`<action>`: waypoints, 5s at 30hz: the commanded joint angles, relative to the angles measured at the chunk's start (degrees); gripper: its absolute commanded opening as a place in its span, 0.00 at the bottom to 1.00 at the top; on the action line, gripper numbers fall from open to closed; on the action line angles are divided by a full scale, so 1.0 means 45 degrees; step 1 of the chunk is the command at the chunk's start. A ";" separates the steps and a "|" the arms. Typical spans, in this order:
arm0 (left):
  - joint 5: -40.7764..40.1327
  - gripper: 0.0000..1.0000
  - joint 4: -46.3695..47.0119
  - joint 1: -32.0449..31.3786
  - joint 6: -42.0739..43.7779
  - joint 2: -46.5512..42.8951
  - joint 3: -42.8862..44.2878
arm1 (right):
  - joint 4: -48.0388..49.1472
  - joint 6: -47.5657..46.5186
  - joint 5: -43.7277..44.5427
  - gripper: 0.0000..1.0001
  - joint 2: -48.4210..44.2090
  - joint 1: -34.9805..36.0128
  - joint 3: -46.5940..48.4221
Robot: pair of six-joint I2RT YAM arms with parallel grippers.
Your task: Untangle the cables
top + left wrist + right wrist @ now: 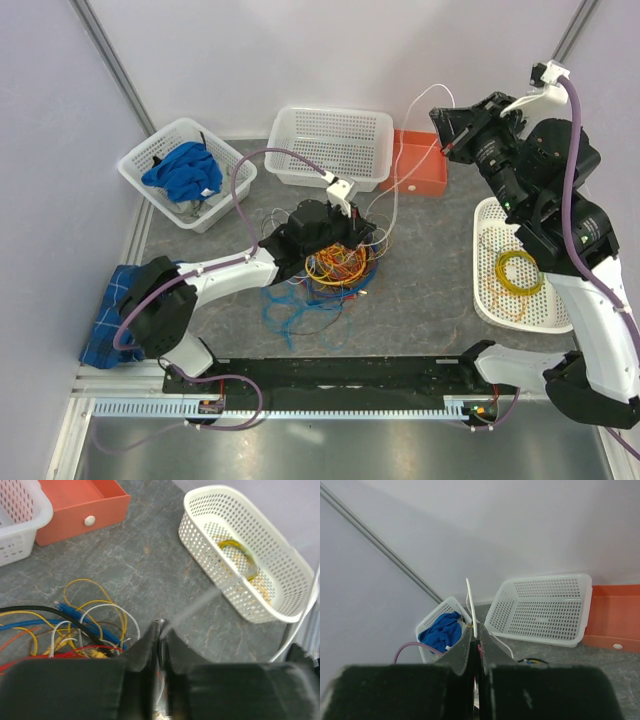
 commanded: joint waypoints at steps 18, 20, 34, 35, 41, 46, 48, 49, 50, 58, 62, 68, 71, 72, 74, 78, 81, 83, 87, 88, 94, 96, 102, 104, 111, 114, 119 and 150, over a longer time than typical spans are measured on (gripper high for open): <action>-0.2028 0.02 -0.8600 0.0057 0.0910 -0.2934 1.0225 | 0.1090 0.0121 0.1687 0.00 -0.3312 0.0021 -0.6023; -0.1988 0.02 -0.8775 0.0038 0.1008 -0.2585 1.0909 | 0.1266 0.0122 0.1686 0.00 -0.3177 0.0021 -0.6337; -0.0876 0.02 -0.9167 0.1402 0.0015 0.0578 1.1927 | 0.3570 0.0434 0.1062 0.00 0.0626 0.0021 -0.6340; -0.0720 0.02 -0.9186 0.1715 -0.0509 0.0775 1.1985 | 0.3958 0.0337 0.1081 0.00 0.0962 0.0040 -0.6087; 0.1114 0.02 -0.8602 0.4332 -0.2582 0.2452 1.1927 | 0.6728 0.0278 0.1100 0.00 0.3462 -0.0134 -0.6239; 0.1995 0.02 -0.7217 0.5798 -0.2975 0.4055 1.2685 | 0.8239 0.0317 0.0731 0.00 0.5742 -0.0798 -0.5677; 0.2539 0.02 -0.7097 0.6343 -0.3326 0.5280 1.3466 | 0.8278 0.0356 0.0167 0.00 0.6605 -0.1189 -0.4662; 0.2756 0.02 -0.7039 0.6501 -0.3405 0.5714 1.4418 | 0.8317 0.0356 0.0066 0.00 0.7402 -0.1383 -0.4311; 0.3203 0.02 -0.7057 0.6638 -0.3521 0.6144 1.4911 | 0.8356 0.0317 -0.0031 0.00 0.7816 -0.1443 -0.3611; 0.4944 0.09 -0.5693 0.7674 -0.4478 0.9971 1.8037 | 0.8240 -0.0073 -0.0754 0.00 1.1584 -0.1717 -0.0267; 0.5259 0.29 -0.4520 0.7850 -0.4753 1.0971 1.8859 | 0.8162 0.0062 -0.1222 0.08 1.2682 -0.1990 0.1159; 0.5884 1.00 -0.4011 0.7968 -0.4617 1.0683 1.8803 | 0.7595 -0.0113 -0.1986 0.80 1.3290 -0.2069 0.2510; 0.5437 1.00 -0.3757 0.7910 -0.4383 0.9184 1.7634 | 0.7692 -0.0113 -0.1810 0.84 1.2491 -0.2010 0.1828; 0.5241 1.00 -0.3718 0.7890 -0.4266 0.8770 1.6818 | 0.7731 -0.0132 -0.1694 0.84 1.1889 -0.1971 0.1555; 0.4638 1.00 -0.3679 0.7793 -0.3953 0.7794 1.5994 | 0.7888 -0.0229 -0.1518 0.84 1.1223 -0.1757 0.0443; 0.2997 1.00 -0.3756 0.7461 -0.4030 0.4073 1.1905 | 0.8277 -0.0347 -0.1458 0.81 0.9058 -0.1094 -0.2269; 0.1415 1.00 -0.3932 0.6604 -0.3662 0.1996 0.8429 | 0.9175 -0.0445 -0.1244 0.78 0.7748 -0.0157 -0.5121; -0.1205 1.00 -0.4630 0.4933 -0.2278 0.0158 0.6837 | 0.9528 -0.0522 -0.0640 0.78 0.7218 0.0663 -0.6899; -0.6128 1.00 -0.5900 0.1973 -0.0276 -0.1155 0.5326 | 1.0131 0.0686 -0.0598 0.77 0.5503 0.1465 -0.9497; -0.6148 1.00 -0.6640 0.1972 -0.1905 -0.1272 0.5287 | 1.0482 0.0823 -0.0405 0.77 0.5206 0.1776 -1.0411; -0.6751 1.00 -0.8796 0.2128 -0.5195 -0.1741 0.3884 | 1.0506 0.1234 0.0904 0.77 0.3233 0.2911 -1.2509; -0.7239 1.00 -0.8854 0.2186 -0.6077 -0.2171 0.2771 | 1.0370 0.1448 0.1197 0.77 0.2452 0.2970 -1.3093; -0.7537 1.00 -0.9225 0.3122 -0.8033 -0.3264 0.0504 | 0.9452 0.1528 0.1452 0.77 -0.0418 0.3205 -1.4947; -0.6678 1.00 -0.9635 0.3650 -0.8502 -0.3324 -0.0139 | 0.8925 0.1703 0.1491 0.77 -0.1547 0.3224 -1.5438; -0.6674 1.00 -1.0144 0.3846 -0.8249 -0.3480 -0.1626 | 0.7714 0.1568 0.1589 0.77 -0.3917 0.3263 -1.6962; -0.6560 1.00 -0.9406 0.4314 -0.8366 -0.3267 -0.2154 | 0.7576 0.1470 0.1647 0.77 -0.4016 0.3263 -1.7217; -0.5290 0.70 -0.7998 0.5581 -0.8367 -0.1649 -0.2117 | 0.7478 0.1567 0.1550 0.77 -0.4248 0.3263 -1.7530; 0.1098 0.02 -1.1666 0.2910 -0.2937 -0.4889 0.7082 | 0.8356 -0.0542 -0.1556 0.76 -0.5675 0.3263 -1.6320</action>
